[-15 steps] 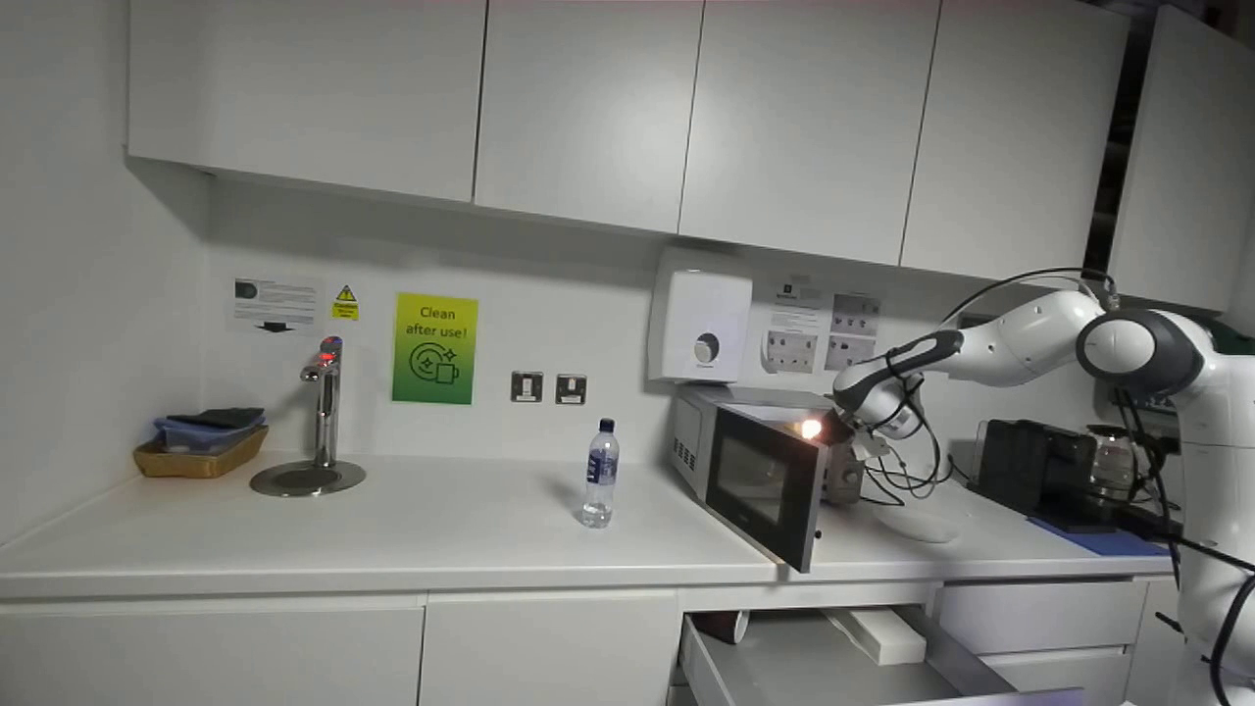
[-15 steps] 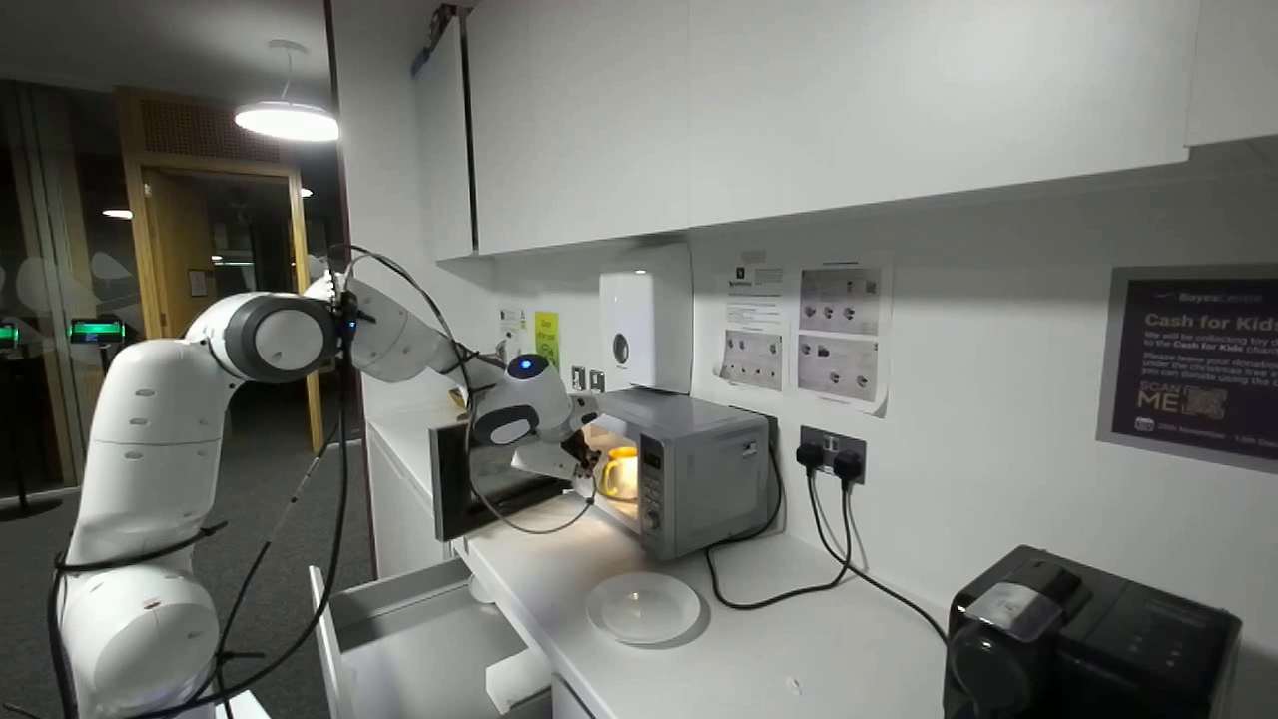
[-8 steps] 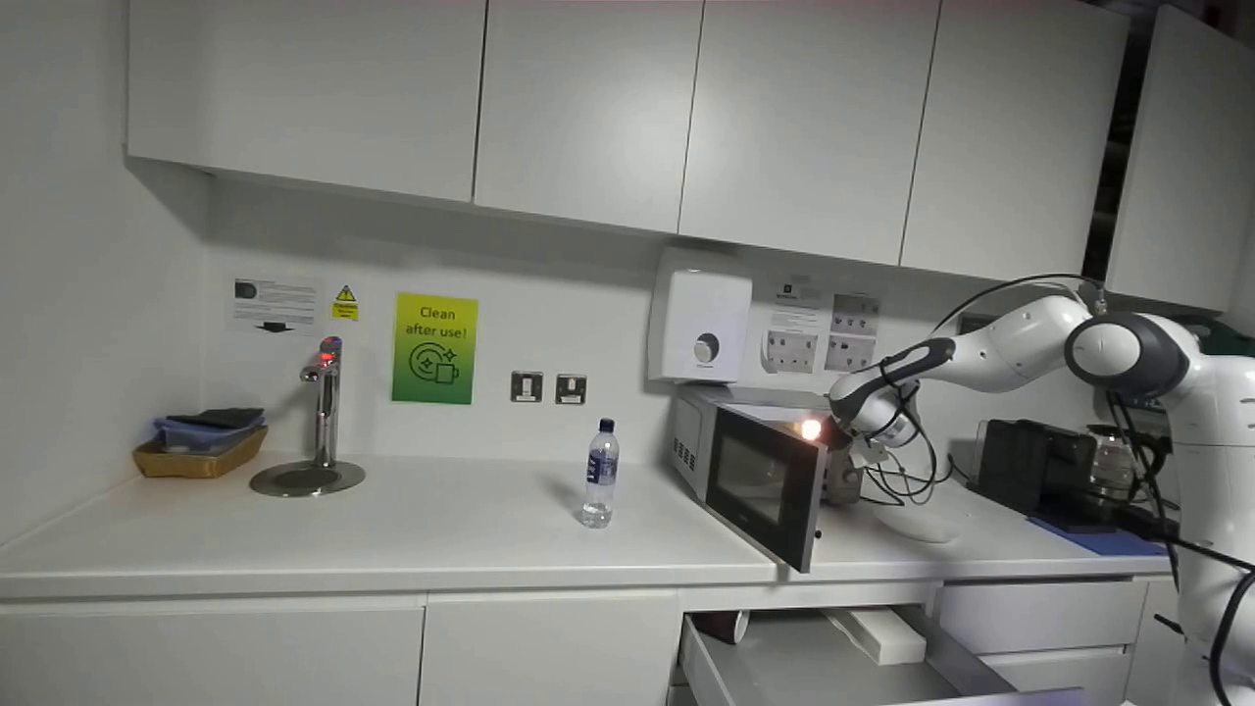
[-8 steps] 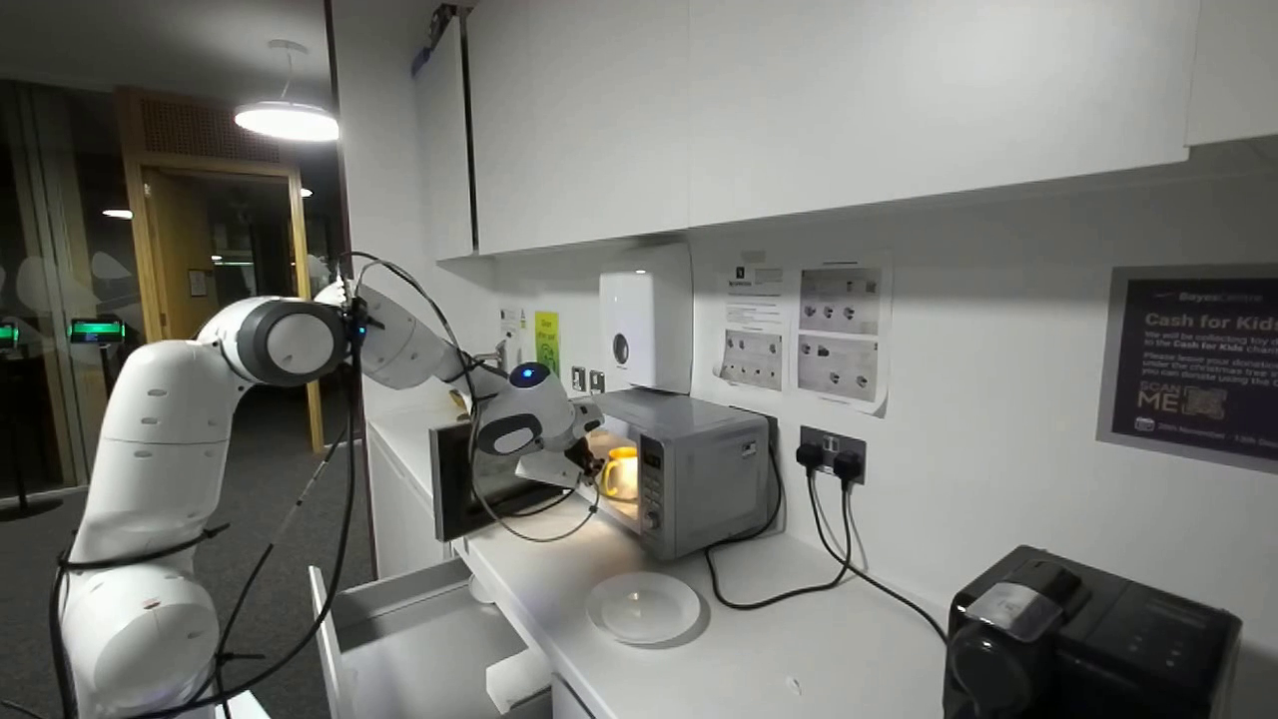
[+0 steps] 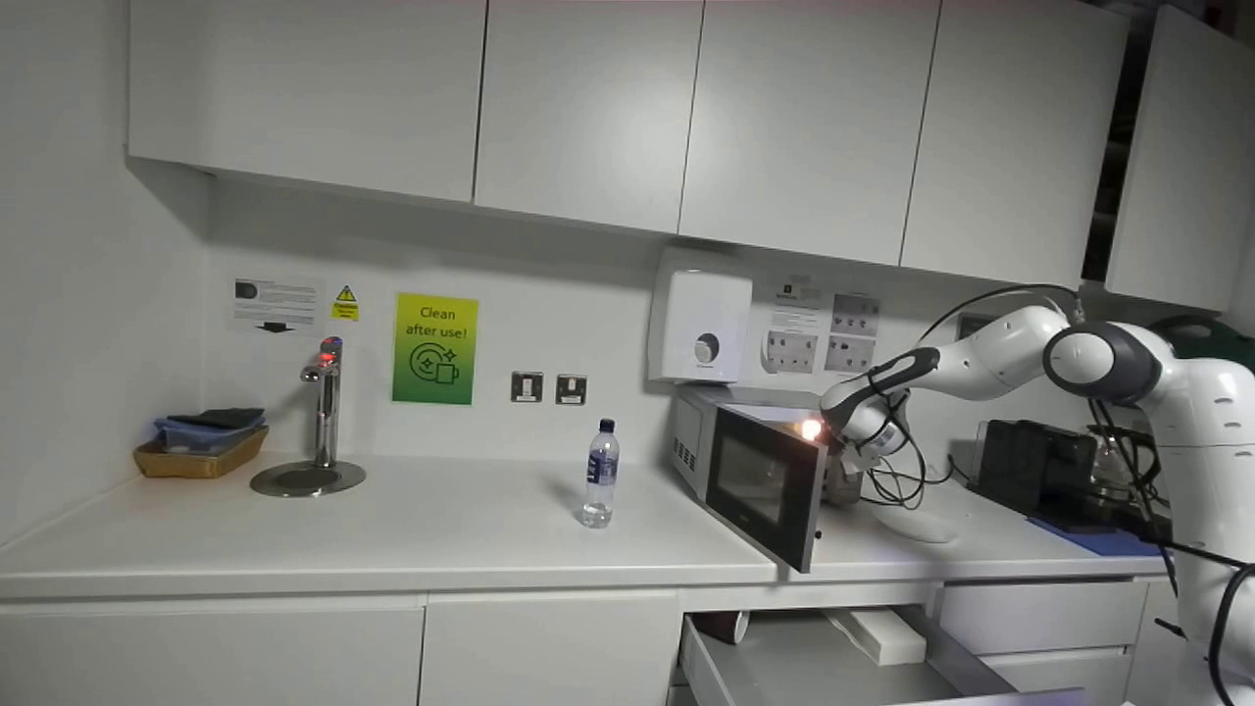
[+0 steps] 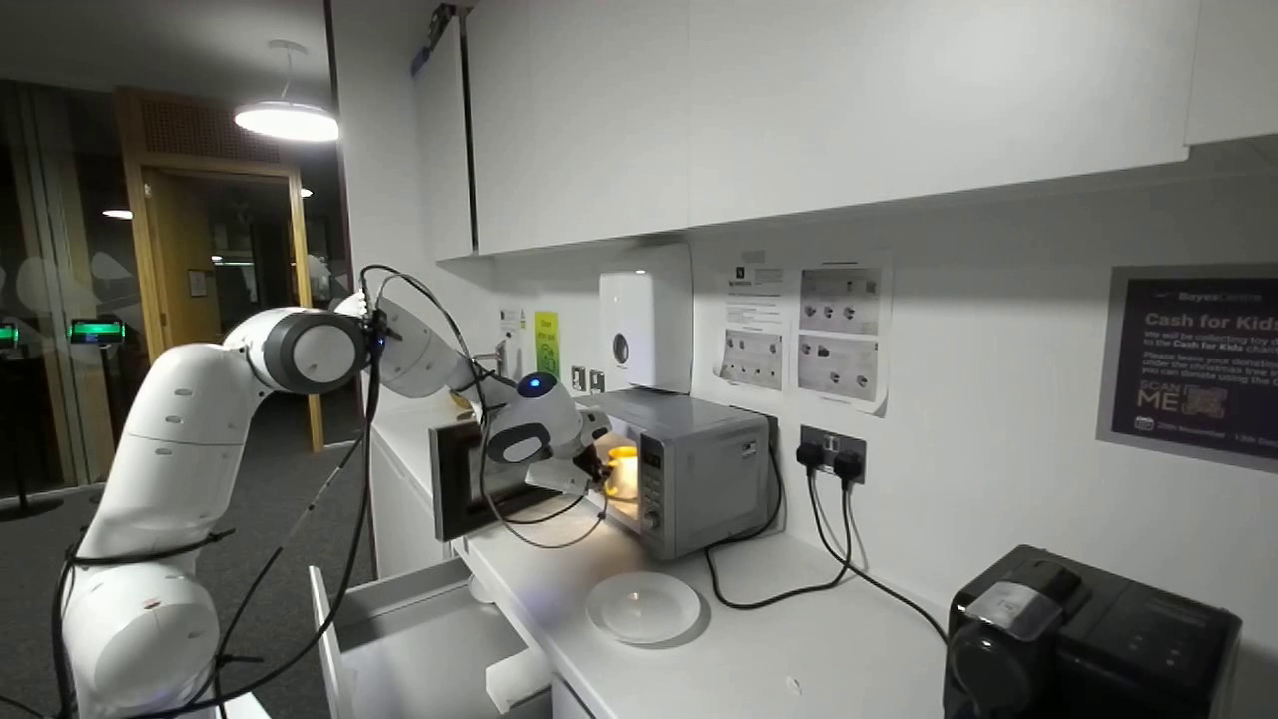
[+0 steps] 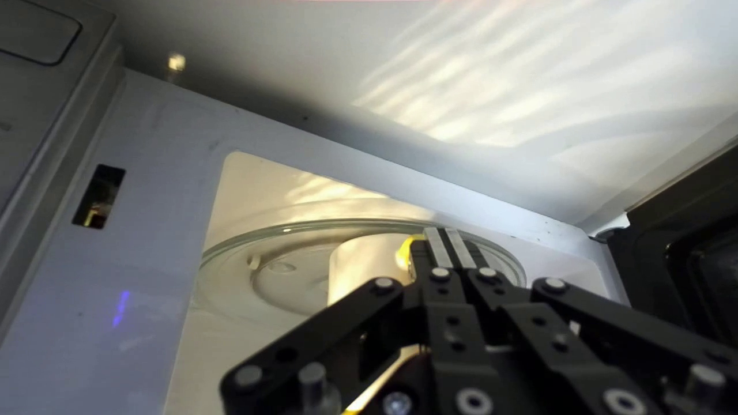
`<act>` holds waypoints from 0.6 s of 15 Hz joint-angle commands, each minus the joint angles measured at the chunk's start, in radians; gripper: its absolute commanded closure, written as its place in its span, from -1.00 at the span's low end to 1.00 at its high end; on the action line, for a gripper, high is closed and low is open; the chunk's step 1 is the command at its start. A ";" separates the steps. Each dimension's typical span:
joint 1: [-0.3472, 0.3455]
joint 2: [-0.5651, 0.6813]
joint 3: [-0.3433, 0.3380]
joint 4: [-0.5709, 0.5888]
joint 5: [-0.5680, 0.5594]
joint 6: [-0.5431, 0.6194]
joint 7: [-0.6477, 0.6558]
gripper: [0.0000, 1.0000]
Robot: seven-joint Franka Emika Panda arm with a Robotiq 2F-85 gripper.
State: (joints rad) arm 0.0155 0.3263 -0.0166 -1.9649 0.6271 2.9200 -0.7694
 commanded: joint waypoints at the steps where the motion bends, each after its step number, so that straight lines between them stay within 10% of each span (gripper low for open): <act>1: 0.006 0.032 0.001 0.048 0.005 0.028 0.014 1.00; 9: 0.001 0.060 0.020 0.091 0.022 0.028 0.011 1.00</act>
State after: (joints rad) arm 0.0156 0.3688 -0.0051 -1.9054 0.6321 2.9201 -0.7680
